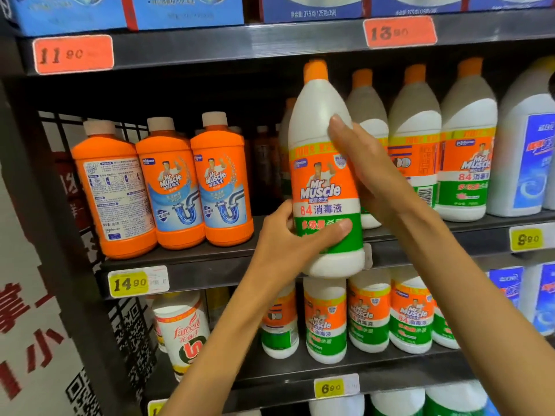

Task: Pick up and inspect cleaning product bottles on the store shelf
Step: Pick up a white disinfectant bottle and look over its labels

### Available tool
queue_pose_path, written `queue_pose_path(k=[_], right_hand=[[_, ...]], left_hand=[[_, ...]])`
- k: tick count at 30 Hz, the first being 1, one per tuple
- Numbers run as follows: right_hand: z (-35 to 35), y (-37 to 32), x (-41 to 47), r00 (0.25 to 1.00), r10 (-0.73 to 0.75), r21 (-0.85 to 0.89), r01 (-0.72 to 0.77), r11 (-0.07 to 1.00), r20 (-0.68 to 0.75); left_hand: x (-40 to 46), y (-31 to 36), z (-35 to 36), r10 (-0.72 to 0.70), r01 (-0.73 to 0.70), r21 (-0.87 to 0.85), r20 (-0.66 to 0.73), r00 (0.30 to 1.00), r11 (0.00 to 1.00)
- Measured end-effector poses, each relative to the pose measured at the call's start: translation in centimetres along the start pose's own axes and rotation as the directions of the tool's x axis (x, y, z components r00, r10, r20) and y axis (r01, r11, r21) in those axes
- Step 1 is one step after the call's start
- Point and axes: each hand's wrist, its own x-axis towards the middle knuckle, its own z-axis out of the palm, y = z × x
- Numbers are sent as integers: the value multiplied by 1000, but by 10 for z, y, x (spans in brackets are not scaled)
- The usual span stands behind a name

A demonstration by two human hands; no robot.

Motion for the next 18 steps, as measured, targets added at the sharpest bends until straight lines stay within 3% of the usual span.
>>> queue_pose_path(k=[4,12,15,18], right_hand=[[12,5,-19,990,67,199,-90,976,121],[43,22,-58,989,149,265,-144,953,0],[41,16,-60,978,190,431,-208,878,85],[41,12,-60,950,237,577,-312,755,204]], left_hand=[[-34,-12,-1,-99,115,-177,97,990,977],[-75,-26,-9,-257,261,-439,70,964,860],[-85,-29,-13,-315,315,-545,97,944,777],[-98,-31,-17,-263,364,-640,252,931,677]])
